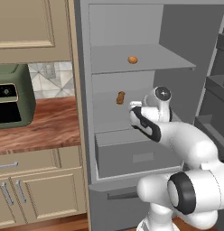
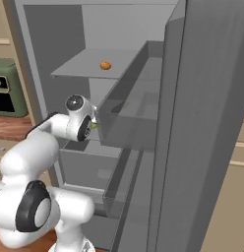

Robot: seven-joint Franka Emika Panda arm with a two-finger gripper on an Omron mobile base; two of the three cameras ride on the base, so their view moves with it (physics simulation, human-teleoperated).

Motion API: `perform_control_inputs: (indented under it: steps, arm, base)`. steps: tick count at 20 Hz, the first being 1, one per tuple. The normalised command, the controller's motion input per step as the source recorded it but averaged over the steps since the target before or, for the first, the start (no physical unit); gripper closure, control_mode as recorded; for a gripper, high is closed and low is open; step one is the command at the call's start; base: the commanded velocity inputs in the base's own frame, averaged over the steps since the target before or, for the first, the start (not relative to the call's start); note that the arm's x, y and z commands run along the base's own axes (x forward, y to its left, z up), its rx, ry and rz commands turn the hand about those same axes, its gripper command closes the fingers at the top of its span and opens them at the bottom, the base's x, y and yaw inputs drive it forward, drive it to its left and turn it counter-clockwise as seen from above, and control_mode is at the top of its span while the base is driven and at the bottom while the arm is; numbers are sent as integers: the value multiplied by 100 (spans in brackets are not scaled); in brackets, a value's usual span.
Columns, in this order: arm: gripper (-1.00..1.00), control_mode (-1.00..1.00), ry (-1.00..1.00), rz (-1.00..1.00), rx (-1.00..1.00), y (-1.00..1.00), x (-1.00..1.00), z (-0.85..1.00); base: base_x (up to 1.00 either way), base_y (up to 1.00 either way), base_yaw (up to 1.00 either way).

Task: Pick up the pear and tangerine from the fridge and place one fruit on each plate on the dining counter.

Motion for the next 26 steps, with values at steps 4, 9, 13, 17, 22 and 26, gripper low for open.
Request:
perform_control_inputs:
  steps: [4,9,13,17,22,26]
  arm:
    - [100,-100,4,-5,0,0,-45,65]
    - [100,-100,1,0,1,2,-63,57]
    - [100,-100,5,0,1,7,-60,58]
    - [100,-100,5,2,0,8,-55,61]
    - [100,-100,1,3,0,7,-47,59]
    - [100,-100,8,8,0,5,-43,47]
  base:
    - [0,0,0]
    - [0,0,0]
    - [0,0,0]
    - [0,0,0]
    - [0,0,0]
    - [0,0,0]
